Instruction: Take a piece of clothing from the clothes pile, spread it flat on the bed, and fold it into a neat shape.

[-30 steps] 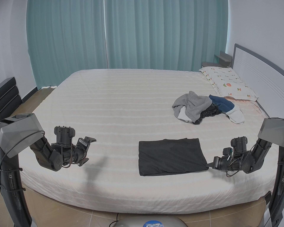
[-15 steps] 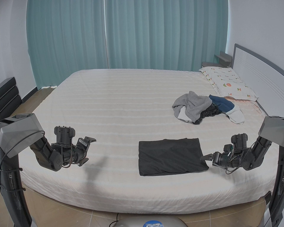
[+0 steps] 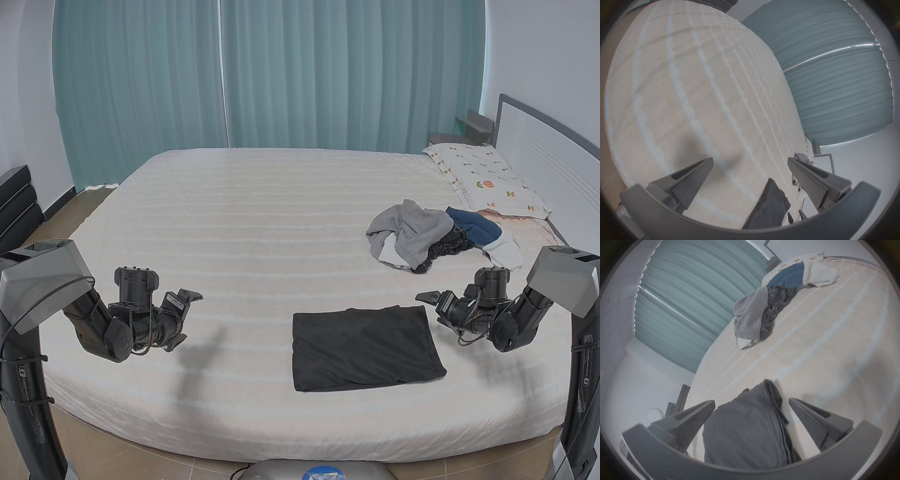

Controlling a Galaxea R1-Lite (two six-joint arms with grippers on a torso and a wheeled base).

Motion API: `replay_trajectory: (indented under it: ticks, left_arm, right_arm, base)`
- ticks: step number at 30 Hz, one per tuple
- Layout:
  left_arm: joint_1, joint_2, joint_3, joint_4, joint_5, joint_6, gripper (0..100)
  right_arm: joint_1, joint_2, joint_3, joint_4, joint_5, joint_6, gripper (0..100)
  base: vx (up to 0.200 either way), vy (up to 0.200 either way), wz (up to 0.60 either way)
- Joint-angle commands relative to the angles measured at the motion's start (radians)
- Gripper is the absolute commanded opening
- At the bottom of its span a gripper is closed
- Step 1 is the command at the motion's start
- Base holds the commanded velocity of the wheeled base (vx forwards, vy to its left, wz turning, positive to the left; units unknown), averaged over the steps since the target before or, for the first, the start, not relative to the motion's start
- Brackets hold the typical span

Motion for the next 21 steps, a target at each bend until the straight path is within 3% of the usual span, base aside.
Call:
replay_trajectory:
  ticks: [1, 7, 12, 13, 21]
  left_arm:
    - [-0.001, 0.002, -0.001, 0.0, 0.002, 0.0, 100]
    - [-0.003, 0.003, -0.001, 0.0, 0.002, 0.0, 100]
    - [-0.004, 0.003, -0.001, 0.0, 0.002, 0.0, 100]
    - [-0.004, 0.003, -0.001, 0.0, 0.002, 0.0, 100]
    - [-0.004, 0.003, -0.001, 0.0, 0.002, 0.0, 100]
  right_arm:
    - [0.023, 0.084, -0.042, -0.01, -0.014, 0.006, 100]
    - [0.03, 0.102, -0.074, -0.01, -0.021, 0.008, 100]
    - [0.03, 0.124, -0.1, -0.012, -0.065, 0.008, 100]
    - [0.03, 0.124, -0.1, -0.012, -0.068, 0.008, 0]
    - [0.03, 0.118, -0.093, -0.012, -0.071, 0.008, 0]
  base:
    - [0.0, 0.0, 0.0]
    - [0.0, 0.0, 0.0]
    - [0.0, 0.0, 0.0]
    - [0.0, 0.0, 0.0]
    - [0.0, 0.0, 0.0]
